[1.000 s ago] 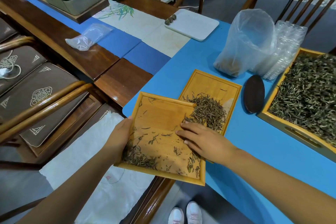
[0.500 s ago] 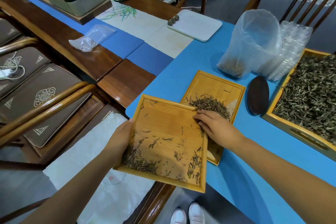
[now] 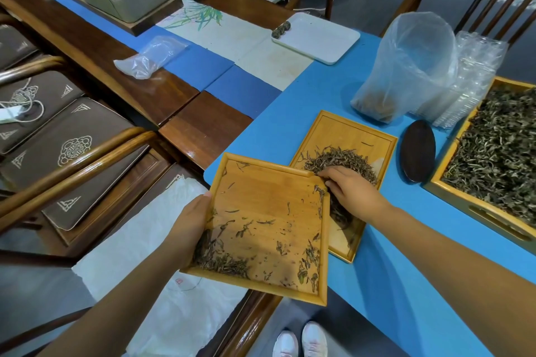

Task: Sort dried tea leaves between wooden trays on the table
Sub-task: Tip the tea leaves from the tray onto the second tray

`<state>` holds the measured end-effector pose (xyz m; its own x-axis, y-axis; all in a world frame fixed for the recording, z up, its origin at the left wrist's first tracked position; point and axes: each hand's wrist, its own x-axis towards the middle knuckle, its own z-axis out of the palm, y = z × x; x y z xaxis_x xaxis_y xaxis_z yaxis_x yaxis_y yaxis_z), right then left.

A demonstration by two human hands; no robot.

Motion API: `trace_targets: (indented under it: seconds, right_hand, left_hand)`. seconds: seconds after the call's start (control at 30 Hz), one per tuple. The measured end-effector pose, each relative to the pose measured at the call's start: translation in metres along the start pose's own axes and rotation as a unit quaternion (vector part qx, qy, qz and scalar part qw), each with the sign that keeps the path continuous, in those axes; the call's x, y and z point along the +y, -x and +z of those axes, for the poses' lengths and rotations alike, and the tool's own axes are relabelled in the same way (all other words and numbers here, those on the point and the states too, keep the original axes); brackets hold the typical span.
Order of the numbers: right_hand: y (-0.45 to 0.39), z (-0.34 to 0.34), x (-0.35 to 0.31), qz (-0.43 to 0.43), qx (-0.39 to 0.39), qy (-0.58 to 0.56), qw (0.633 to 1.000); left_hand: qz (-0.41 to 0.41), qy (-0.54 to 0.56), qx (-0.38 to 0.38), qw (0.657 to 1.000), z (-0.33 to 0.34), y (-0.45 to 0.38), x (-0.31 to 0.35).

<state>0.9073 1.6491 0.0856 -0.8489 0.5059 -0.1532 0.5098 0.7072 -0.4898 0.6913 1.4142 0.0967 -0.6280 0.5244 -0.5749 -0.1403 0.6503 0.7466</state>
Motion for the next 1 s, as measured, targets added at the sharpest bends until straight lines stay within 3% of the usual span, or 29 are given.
trace_targets:
  seconds: [0.1, 0.2, 0.3, 0.43, 0.63, 0.87, 1.0]
  right_hand:
    - [0.001, -0.003, -0.003, 0.002, 0.019, -0.018, 1.000]
    - [0.007, -0.006, -0.003, 0.004, 0.114, -0.011, 0.993]
    - [0.012, -0.007, 0.004, 0.060, 0.172, 0.025, 0.983]
    - [0.013, -0.003, 0.012, 0.124, 0.136, 0.036, 0.982]
    - [0.011, 0.007, 0.003, 0.058, 0.045, 0.031, 0.997]
    - [0.010, -0.006, -0.008, 0.061, 0.123, -0.010, 0.990]
    - [0.010, -0.018, -0.010, 0.074, 0.110, -0.033, 0.991]
  left_hand:
    - [-0.007, -0.001, 0.005, 1.000, -0.002, -0.001, -0.001]
    - [-0.010, 0.005, 0.007, 1.000, -0.004, -0.002, -0.001]
    - [-0.005, 0.000, 0.011, 1.000, -0.006, -0.003, -0.002]
    - [-0.008, 0.011, 0.003, 1.000, -0.008, -0.006, -0.003]
    - [-0.008, 0.011, 0.015, 1.000, -0.006, -0.011, -0.005]
    - [-0.012, 0.024, 0.016, 1.000, -0.003, -0.011, 0.000]
    - [-0.004, 0.031, 0.004, 0.999, -0.001, -0.009, 0.005]
